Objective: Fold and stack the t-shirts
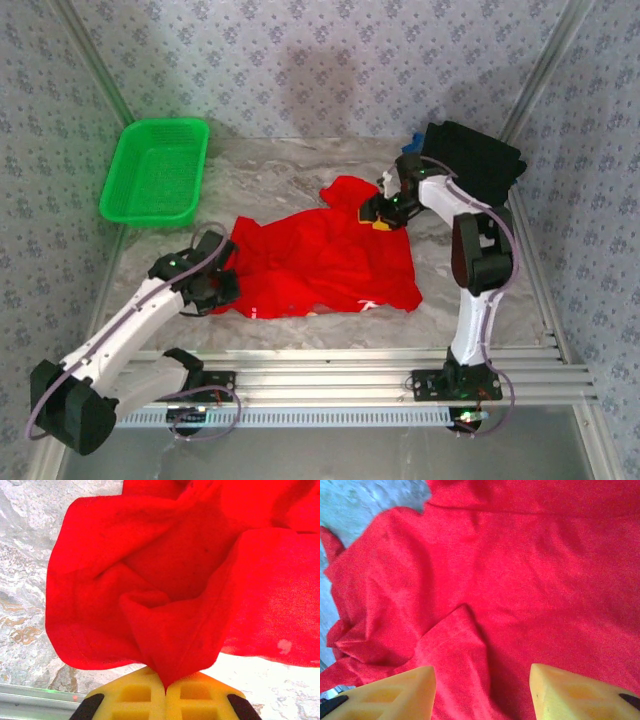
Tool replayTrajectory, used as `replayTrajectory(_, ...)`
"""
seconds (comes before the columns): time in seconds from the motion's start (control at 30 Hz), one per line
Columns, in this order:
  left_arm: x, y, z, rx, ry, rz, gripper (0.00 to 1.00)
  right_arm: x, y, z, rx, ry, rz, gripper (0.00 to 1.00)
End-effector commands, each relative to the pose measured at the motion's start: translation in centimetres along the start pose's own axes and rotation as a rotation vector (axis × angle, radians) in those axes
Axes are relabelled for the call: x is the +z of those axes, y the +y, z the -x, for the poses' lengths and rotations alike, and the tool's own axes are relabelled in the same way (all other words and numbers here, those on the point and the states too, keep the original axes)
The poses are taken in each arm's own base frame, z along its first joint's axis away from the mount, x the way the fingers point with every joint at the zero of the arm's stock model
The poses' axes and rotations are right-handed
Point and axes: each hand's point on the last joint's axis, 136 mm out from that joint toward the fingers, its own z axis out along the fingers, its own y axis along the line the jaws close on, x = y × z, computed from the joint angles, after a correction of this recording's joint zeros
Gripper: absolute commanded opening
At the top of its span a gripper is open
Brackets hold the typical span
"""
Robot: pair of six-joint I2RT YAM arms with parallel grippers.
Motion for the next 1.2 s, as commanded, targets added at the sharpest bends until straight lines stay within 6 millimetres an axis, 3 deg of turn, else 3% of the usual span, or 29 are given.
replayTrajectory(0.0, -0.5, 0.4, -0.2, -0.026, -0.01, -0.016, 0.0, 2.2, 0.7, -0.4, -0.03, 0.032, 0.058, 0.54)
replayTrajectory(0.4, -0.7, 1.1, -0.7, -0.048, -0.02, -0.009, 0.0, 7.2, 2.9, -2.6, -0.093, 0.124, 0.084, 0.52)
replayTrajectory(0.57, -0.7, 1.3, -0.7, -0.052, -0.023, -0.003, 0.0, 8.2, 3.6, -2.9, -0.114, 0.137, 0.085, 0.51)
replayTrajectory(0.83, -0.8, 1.5, -0.9, -0.051, -0.023, -0.001, 0.0, 8.7, 3.6, -1.7, -0.137, 0.117, 0.09, 0.51)
replayTrajectory(0.97, -0.8, 1.7, -1.0, -0.05, -0.022, 0.004, 0.0, 8.7, 5.3, -1.0, -0.158, 0.118, 0.188, 0.51)
replayTrajectory(1.17, -1.1, 2.0, -1.2, -0.062, -0.031, 0.004, 0.0, 7.4, 6.9, -2.3, -0.199, 0.14, 0.28, 0.5)
